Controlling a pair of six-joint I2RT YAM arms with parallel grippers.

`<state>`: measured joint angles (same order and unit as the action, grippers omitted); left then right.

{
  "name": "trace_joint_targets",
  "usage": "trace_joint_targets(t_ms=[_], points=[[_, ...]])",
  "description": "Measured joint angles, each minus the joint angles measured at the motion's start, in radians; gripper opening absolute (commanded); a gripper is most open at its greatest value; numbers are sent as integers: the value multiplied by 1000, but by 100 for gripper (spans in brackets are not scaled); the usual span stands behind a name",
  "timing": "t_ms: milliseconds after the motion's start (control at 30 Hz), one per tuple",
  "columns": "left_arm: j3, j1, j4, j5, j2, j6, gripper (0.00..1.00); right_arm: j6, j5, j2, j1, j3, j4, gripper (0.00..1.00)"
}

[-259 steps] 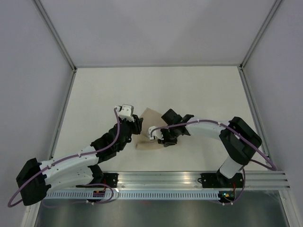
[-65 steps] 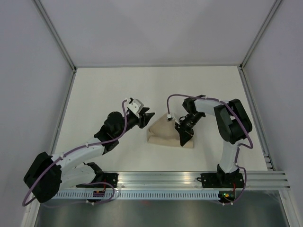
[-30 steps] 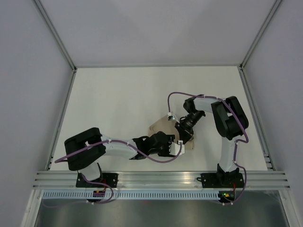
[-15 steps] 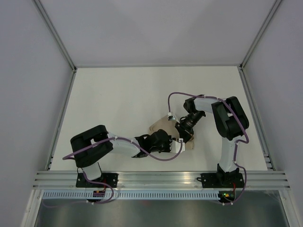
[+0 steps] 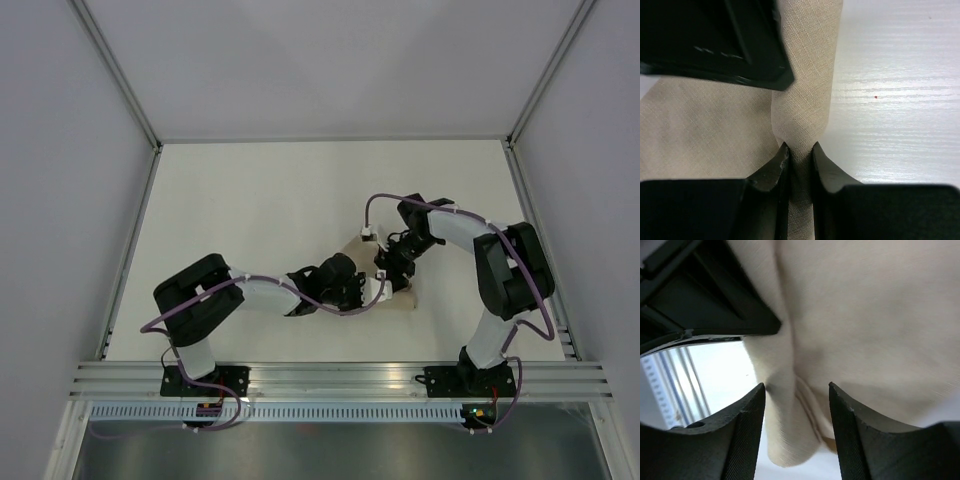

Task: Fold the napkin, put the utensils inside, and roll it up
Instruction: Roll the napkin with the utensil

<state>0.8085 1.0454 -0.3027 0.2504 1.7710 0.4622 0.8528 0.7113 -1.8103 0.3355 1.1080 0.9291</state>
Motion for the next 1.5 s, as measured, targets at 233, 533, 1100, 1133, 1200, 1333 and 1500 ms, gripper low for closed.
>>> trace_joint_targets(t_ms=[233, 533, 1100, 1133, 1200, 1333, 1500], points=[[35, -79, 29, 157, 26, -89, 2, -129, 3, 145, -144, 2, -160, 63], [185, -204, 132, 444, 154, -227, 2, -70, 32, 381, -219, -102, -197, 67], [348, -277, 263, 704, 306, -357, 2, 17, -274, 752, 177, -618, -554, 72], [352, -278, 267, 708, 309, -360, 2, 19, -286, 748, 188, -621, -570, 72], [359, -280, 272, 719, 316, -366, 2, 21, -310, 735, 207, -626, -603, 72], [365, -284, 275, 731, 325, -375, 2, 26, -357, 718, 246, -652, -668, 70], [371, -286, 280, 739, 330, -380, 3, 34, -399, 690, 285, -691, -715, 58]])
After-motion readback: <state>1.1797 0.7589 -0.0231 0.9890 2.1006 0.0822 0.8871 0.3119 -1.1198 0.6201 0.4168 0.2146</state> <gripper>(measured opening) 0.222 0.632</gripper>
